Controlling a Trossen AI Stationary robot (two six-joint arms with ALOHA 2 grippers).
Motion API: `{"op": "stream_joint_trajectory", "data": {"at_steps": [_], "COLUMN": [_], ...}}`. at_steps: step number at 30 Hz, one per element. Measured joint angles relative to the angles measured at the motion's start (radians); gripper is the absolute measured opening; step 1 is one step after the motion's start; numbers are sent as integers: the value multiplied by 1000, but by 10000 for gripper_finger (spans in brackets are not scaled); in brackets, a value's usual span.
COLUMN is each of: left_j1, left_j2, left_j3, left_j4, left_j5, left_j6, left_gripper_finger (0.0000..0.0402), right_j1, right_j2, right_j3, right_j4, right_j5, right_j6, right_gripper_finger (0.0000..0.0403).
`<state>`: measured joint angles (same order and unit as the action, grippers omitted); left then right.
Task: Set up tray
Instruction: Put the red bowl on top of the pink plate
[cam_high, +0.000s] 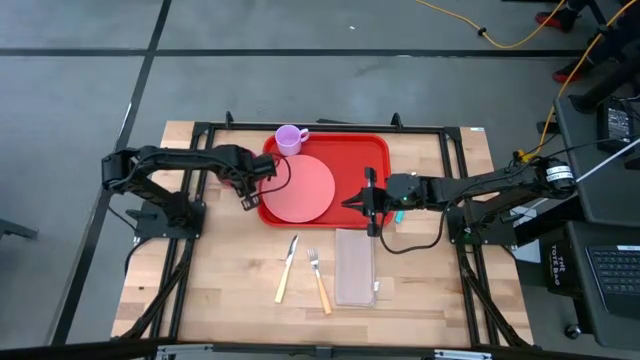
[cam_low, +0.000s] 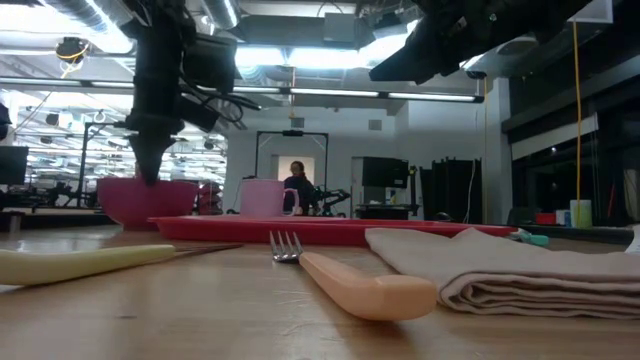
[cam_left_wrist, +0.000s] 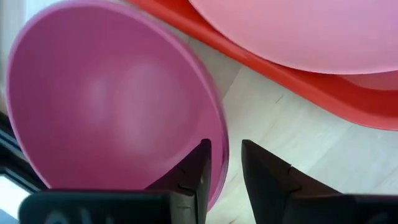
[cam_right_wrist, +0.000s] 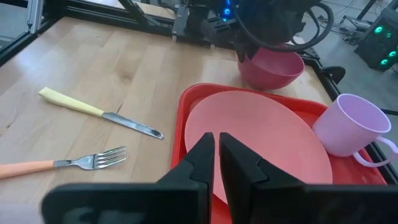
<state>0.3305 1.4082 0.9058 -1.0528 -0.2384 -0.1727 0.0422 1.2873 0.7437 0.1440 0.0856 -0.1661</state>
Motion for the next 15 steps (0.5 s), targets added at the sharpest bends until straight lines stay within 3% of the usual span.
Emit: {"op": "stream_joint_trajectory", "data": {"at_steps": [4, 15], "left_j1": [0, 0], "left_j2": [0, 0], "left_j3": [0, 0], "left_j4": [22, 30], "left_j5": [52, 48], "left_j6": [45, 56], "left_gripper_finger": [81, 54], "right_j1": [0, 0], "right_j2": [0, 0], "right_j3": [0, 0], "right_j4": [0, 0], "right_j5": [0, 0], "right_j6": [0, 0], "right_gripper_finger": [31, 31]}}
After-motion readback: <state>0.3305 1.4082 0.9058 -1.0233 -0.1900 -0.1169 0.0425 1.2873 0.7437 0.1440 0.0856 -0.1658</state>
